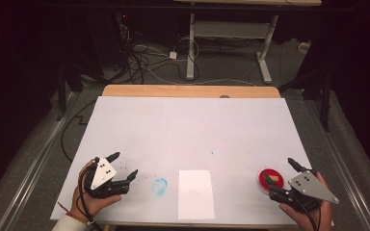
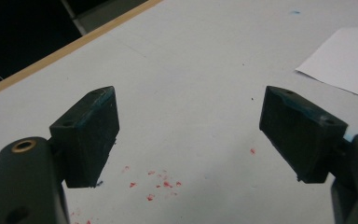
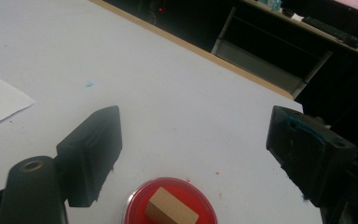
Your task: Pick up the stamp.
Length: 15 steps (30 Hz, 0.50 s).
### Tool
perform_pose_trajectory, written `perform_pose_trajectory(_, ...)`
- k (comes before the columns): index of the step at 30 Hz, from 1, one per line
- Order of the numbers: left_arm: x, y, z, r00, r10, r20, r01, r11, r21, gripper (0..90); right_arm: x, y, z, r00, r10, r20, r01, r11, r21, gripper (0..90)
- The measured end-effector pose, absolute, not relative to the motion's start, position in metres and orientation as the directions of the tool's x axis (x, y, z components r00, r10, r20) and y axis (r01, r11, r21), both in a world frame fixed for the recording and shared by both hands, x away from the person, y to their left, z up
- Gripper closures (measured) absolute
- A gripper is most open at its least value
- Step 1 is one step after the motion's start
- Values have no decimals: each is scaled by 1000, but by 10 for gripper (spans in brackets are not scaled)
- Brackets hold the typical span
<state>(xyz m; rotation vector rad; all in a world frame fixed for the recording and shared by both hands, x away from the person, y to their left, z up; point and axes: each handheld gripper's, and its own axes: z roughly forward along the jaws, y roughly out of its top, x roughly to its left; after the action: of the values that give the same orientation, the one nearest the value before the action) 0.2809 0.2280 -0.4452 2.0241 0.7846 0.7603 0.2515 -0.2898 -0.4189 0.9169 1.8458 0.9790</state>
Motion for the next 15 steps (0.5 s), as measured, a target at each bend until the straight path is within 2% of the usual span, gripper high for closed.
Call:
perform_pose_trajectory(9,282,226,-450,642,729,238,267,-504,822,194,253,-293,-419,-393,860,-326,241,439,866,184)
perform_pose_trajectory(15,281,225,-452,647,724,239,277,-515,811,196,257,-294,-421,-441,843,-307,274,452,849,193)
